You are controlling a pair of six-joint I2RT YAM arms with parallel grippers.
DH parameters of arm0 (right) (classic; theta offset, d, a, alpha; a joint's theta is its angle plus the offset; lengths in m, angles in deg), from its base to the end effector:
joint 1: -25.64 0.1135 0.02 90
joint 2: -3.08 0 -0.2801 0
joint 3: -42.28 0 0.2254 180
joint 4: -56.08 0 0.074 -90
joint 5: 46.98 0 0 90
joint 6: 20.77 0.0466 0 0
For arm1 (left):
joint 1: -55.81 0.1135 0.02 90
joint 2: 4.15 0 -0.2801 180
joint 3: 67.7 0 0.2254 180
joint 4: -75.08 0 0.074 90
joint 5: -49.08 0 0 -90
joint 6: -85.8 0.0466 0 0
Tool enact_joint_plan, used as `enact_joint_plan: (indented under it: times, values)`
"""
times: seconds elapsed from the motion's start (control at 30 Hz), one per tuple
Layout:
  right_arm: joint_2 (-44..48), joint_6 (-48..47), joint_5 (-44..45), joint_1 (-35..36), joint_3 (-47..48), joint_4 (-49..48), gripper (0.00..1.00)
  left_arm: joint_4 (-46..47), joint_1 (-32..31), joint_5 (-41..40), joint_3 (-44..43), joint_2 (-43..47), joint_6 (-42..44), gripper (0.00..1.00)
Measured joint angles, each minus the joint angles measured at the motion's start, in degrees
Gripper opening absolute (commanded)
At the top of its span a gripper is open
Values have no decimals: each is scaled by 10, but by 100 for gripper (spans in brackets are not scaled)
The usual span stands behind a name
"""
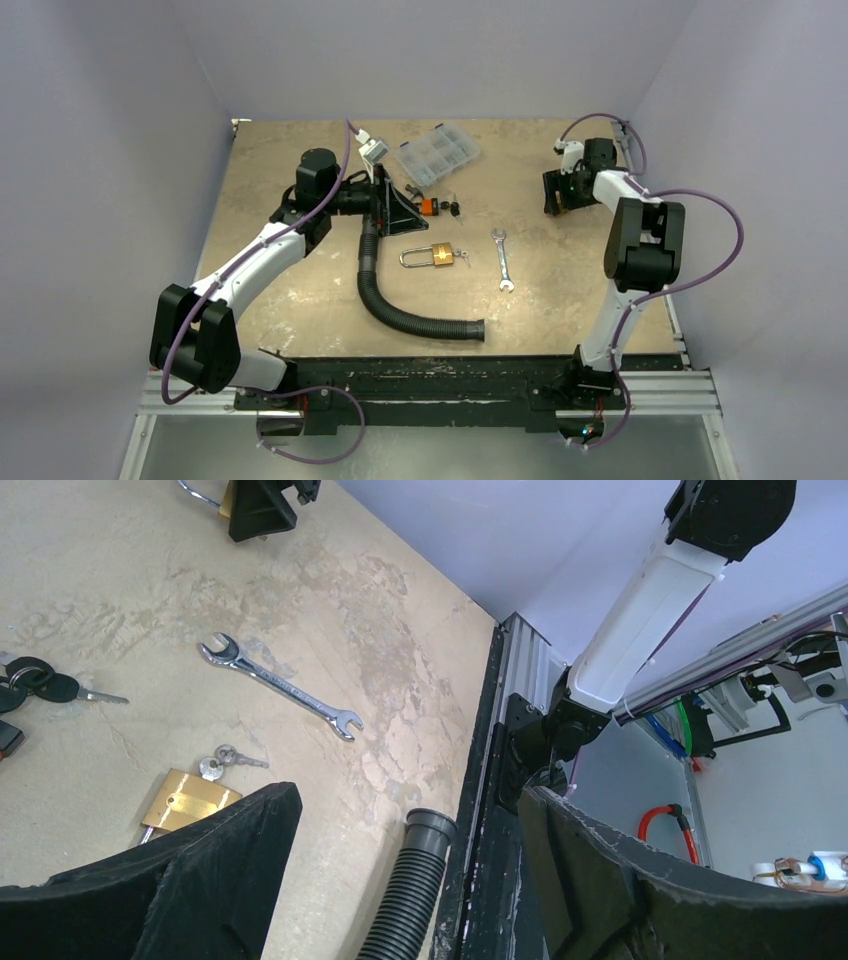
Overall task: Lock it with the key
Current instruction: Place the lock at the center of the board.
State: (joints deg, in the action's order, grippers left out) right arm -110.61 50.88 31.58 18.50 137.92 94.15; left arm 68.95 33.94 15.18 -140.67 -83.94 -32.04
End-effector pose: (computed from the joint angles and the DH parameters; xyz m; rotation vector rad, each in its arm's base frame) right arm 0.4115 -0.0422 0.2008 -0.3229 2.5023 0.0769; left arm 0.2562 -0.1445 0.3400 0.6664 1.8307 -1.4673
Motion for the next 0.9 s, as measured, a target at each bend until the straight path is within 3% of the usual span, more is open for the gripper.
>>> enact_joint_plan:
  times: [0.4,0.63,0.9]
  values:
    - [-6,31,34,0,0,-25,57,0,0,0,0,0,0,87]
    - [-24,38,30,0,0,-36,80,0,0,0,0,0,0,89]
    - [-24,43,30,0,1,-55,90,-14,0,-6,0,0,15,92]
